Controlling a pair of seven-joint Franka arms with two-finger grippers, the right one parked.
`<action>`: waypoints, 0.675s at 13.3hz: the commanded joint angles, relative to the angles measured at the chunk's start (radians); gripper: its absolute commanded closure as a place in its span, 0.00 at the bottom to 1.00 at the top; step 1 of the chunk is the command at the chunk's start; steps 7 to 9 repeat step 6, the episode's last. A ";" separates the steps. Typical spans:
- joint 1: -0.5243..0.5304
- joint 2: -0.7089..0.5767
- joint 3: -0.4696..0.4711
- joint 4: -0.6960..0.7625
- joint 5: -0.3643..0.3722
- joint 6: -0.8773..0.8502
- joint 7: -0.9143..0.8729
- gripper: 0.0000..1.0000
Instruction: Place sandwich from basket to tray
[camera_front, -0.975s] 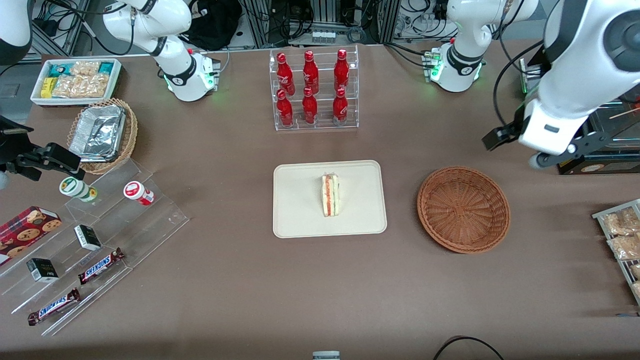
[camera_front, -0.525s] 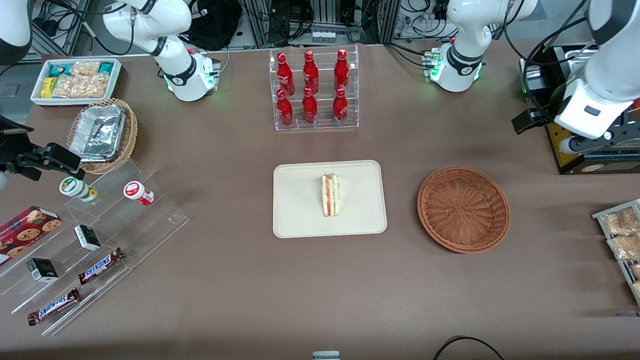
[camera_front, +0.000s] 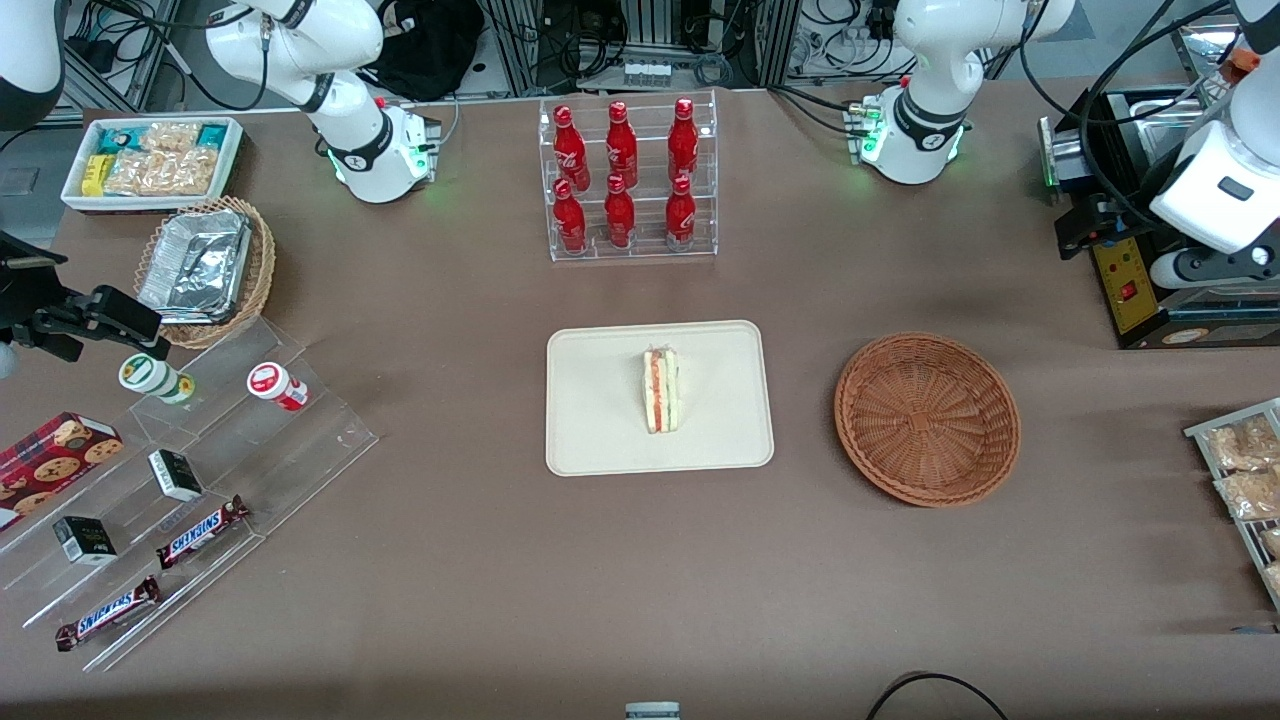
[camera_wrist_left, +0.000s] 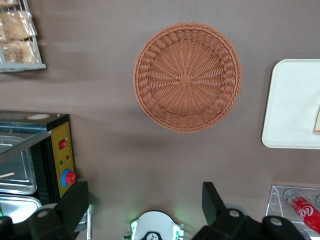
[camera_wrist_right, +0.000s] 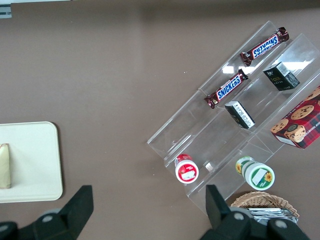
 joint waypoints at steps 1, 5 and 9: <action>0.007 0.001 0.000 0.013 0.017 0.017 0.011 0.00; 0.008 0.001 -0.001 0.013 0.021 0.014 0.008 0.00; 0.008 0.001 -0.001 0.013 0.015 0.009 0.008 0.00</action>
